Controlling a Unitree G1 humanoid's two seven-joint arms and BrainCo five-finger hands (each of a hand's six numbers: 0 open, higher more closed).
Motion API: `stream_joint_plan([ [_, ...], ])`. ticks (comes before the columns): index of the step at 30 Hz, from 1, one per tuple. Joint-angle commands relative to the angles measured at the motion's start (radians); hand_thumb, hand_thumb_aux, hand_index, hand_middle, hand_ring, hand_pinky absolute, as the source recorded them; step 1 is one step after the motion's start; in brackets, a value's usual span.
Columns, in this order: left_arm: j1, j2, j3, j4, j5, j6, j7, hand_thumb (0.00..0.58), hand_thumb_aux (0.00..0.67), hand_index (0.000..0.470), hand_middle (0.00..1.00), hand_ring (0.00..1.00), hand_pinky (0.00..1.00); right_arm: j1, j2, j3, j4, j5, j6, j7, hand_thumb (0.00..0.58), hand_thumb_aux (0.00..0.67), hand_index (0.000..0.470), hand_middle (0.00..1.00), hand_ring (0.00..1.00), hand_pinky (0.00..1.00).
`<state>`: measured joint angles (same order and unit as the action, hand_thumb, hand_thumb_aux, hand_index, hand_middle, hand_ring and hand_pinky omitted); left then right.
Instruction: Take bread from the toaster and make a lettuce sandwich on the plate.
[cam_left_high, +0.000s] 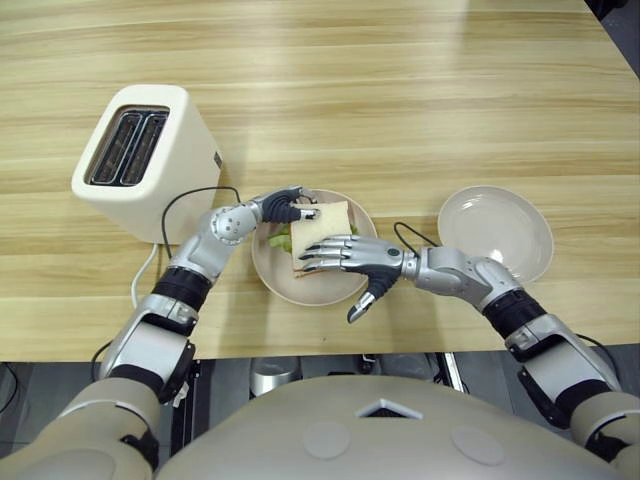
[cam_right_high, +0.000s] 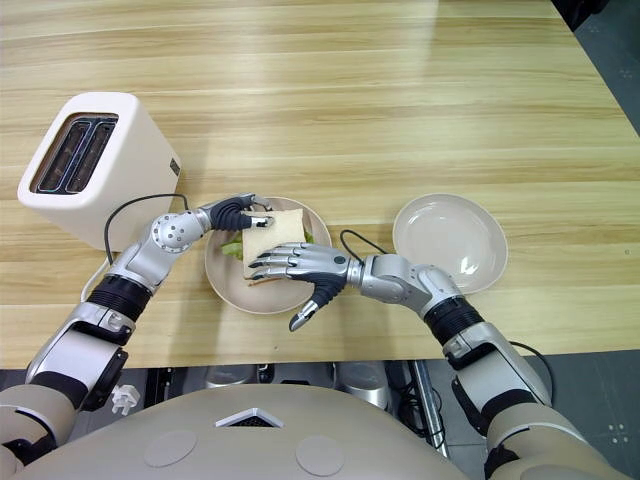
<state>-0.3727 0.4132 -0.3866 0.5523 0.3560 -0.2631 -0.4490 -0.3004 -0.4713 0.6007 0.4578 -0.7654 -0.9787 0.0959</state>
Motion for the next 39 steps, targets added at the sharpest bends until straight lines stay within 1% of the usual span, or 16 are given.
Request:
stream_joint_plan([
  [1, 0.031, 0.003, -0.03, 0.012, 0.04, 0.02, -0.011, 0.52, 0.455, 0.312, 1.0, 1.0, 1.0, 0.047, -0.05, 0.085, 0.031, 0.017, 0.062, 0.219, 0.0, 0.0, 0.0, 0.0, 0.0, 0.0],
  [2, 0.032, 0.007, -0.027, -0.002, 0.042, 0.021, -0.007, 0.52, 0.455, 0.312, 1.0, 1.0, 1.0, 0.055, -0.064, 0.095, 0.024, 0.033, 0.077, 0.268, 0.0, 0.0, 0.0, 0.0, 0.0, 0.0],
  [3, 0.032, 0.013, -0.023, -0.021, 0.048, 0.022, 0.0, 0.237, 0.155, 0.106, 1.0, 1.0, 1.0, 0.062, -0.076, 0.101, 0.013, 0.054, 0.092, 0.314, 0.0, 0.0, 0.0, 0.0, 0.0, 0.0],
  [4, 0.032, 0.021, -0.018, -0.043, 0.058, 0.023, 0.011, 0.0, 0.0, 0.0, 1.0, 1.0, 1.0, 0.069, -0.085, 0.105, 0.001, 0.074, 0.106, 0.352, 0.0, 0.0, 0.0, 0.0, 0.0, 0.0],
  [8, 0.023, 0.065, 0.043, -0.173, 0.081, 0.051, 0.044, 0.0, 0.0, 0.0, 1.0, 1.0, 1.0, 0.086, -0.1, 0.106, -0.028, 0.127, 0.144, 0.44, 0.0, 0.0, 0.0, 0.0, 0.0, 0.0],
  [15, 0.012, 0.162, 0.173, -0.336, 0.14, 0.135, 0.16, 0.0, 0.0, 0.0, 1.0, 1.0, 1.0, 0.093, -0.102, 0.09, -0.036, 0.131, 0.17, 0.444, 0.0, 0.0, 0.0, 0.0, 0.0, 0.0],
  [21, 0.008, 0.214, 0.234, -0.404, 0.378, 0.278, 0.431, 0.0, 0.0, 0.0, 1.0, 1.0, 1.0, 0.077, -0.077, 0.061, -0.017, 0.101, 0.146, 0.341, 0.0, 0.0, 0.0, 0.0, 0.0, 0.0],
  [24, 0.028, 0.194, 0.235, -0.412, 0.396, 0.288, 0.479, 0.0, 0.0, 0.0, 1.0, 1.0, 1.0, 0.052, -0.05, 0.016, -0.02, 0.111, 0.113, 0.241, 0.0, 0.0, 0.0, 0.0, 0.0, 0.0],
  [26, 0.058, 0.173, 0.249, -0.43, 0.348, 0.264, 0.482, 0.0, 0.0, 0.0, 1.0, 1.0, 1.0, 0.049, -0.039, -0.027, -0.048, 0.233, 0.1, 0.249, 0.0, 0.0, 0.0, 0.0, 0.0, 0.0],
  [27, 0.075, 0.169, 0.257, -0.446, 0.324, 0.242, 0.482, 0.132, 0.081, 0.056, 1.0, 1.0, 1.0, 0.061, -0.045, -0.042, -0.081, 0.364, 0.108, 0.29, 0.478, 0.389, 0.267, 0.4, 0.4, 0.4],
  [28, 0.094, 0.164, 0.268, -0.467, 0.284, 0.212, 0.473, 0.132, 0.081, 0.056, 1.0, 1.0, 1.0, 0.07, -0.049, -0.05, -0.104, 0.454, 0.114, 0.322, 0.478, 0.389, 0.267, 0.4, 0.4, 0.4],
  [29, 0.128, 0.157, 0.282, -0.509, 0.187, 0.134, 0.437, 0.564, 0.557, 0.382, 1.0, 1.0, 1.0, 0.087, -0.067, -0.06, -0.147, 0.58, 0.138, 0.37, 0.58, 0.67, 0.46, 1.0, 1.0, 1.0],
  [30, 0.164, 0.154, 0.292, -0.551, 0.086, 0.068, 0.388, 0.58, 0.67, 0.46, 1.0, 1.0, 1.0, 0.106, -0.086, -0.073, -0.191, 0.703, 0.169, 0.421, 0.58, 0.67, 0.46, 1.0, 1.0, 1.0],
  [33, 0.236, 0.141, 0.336, -0.622, -0.123, 0.017, 0.275, 0.58, 0.67, 0.46, 1.0, 1.0, 1.0, 0.158, -0.131, -0.119, -0.305, 0.968, 0.279, 0.54, 0.58, 0.67, 0.46, 1.0, 1.0, 1.0],
  [35, 0.29, 0.167, 0.39, -0.617, -0.24, -0.005, 0.205, 0.58, 0.67, 0.46, 1.0, 1.0, 1.0, 0.221, -0.195, -0.164, -0.426, 1.185, 0.388, 0.637, 0.58, 0.67, 0.46, 1.0, 1.0, 1.0],
  [39, 0.399, 0.191, 0.481, -0.691, -0.446, -0.005, 0.08, 0.58, 0.67, 0.46, 1.0, 1.0, 1.0, 0.303, -0.253, -0.241, -0.564, 1.4, 0.547, 0.766, 0.58, 0.67, 0.46, 1.0, 1.0, 1.0],
])
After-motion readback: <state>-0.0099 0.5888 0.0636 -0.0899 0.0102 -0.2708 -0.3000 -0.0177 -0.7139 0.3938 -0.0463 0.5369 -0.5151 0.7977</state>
